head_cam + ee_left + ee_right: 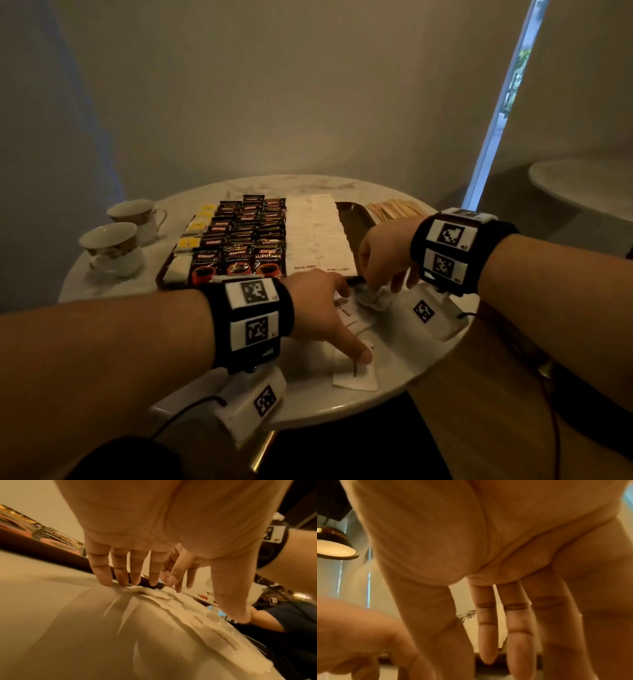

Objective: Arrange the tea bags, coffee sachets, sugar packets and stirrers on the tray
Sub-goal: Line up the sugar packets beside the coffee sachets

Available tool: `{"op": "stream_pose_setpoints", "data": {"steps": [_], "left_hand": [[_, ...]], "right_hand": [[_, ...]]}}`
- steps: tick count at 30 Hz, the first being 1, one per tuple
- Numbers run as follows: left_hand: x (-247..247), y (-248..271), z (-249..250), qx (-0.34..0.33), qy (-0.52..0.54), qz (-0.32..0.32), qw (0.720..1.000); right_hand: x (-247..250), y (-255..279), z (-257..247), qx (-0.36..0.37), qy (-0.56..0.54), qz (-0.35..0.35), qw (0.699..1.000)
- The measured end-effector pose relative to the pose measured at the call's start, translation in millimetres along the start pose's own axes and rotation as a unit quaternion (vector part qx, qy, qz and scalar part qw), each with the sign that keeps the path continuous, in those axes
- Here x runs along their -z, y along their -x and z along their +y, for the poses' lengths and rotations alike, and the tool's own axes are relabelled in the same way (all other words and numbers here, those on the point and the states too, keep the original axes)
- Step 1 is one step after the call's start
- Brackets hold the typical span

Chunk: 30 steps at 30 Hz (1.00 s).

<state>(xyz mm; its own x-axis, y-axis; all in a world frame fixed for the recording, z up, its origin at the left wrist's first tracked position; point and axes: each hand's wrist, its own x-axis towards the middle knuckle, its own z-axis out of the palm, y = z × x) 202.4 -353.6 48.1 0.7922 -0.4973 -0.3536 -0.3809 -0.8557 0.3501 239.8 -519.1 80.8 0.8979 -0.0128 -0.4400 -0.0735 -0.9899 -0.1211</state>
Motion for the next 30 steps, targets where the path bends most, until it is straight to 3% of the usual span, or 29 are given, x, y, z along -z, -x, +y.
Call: {"op": "stream_pose_setpoints", "data": {"steps": [4,8,14,19,21,25,30], "left_hand": [[-6.7,-6.8,15.7,0.01,-0.083,-0.009,0.996],[-3.6,-8.3,18.9,0.019,-0.073,0.008,0.997],[2.0,-5.1,1.4,0.037,-0.126,0.021,0.991],[9.0,-0.3,-24.2,0.061,-0.109,0.046,0.991],[14.9,1.9,-34.6,0.073,-0.059,0.069,0.993],[29.3,5.7,-47.3,0.103,0.159,0.107,0.976],[42.8,1.1,-48.7,0.082,0.437,0.155,0.882]], "right_hand": [[-12.6,11.2,10.2,0.007,0.084,0.008,0.996],[-16.9,14.9,6.2,0.074,0.121,0.018,0.99],[-28.4,-0.2,-19.5,0.124,0.196,0.044,0.972],[-23.7,-3.9,-30.5,0.128,0.182,0.039,0.974],[-19.1,-2.6,-29.2,0.116,0.166,0.048,0.978],[-22.5,-3.7,-31.6,0.112,0.201,0.05,0.972],[-24.6,-4.4,-48.1,0.131,0.18,0.002,0.975]]}}
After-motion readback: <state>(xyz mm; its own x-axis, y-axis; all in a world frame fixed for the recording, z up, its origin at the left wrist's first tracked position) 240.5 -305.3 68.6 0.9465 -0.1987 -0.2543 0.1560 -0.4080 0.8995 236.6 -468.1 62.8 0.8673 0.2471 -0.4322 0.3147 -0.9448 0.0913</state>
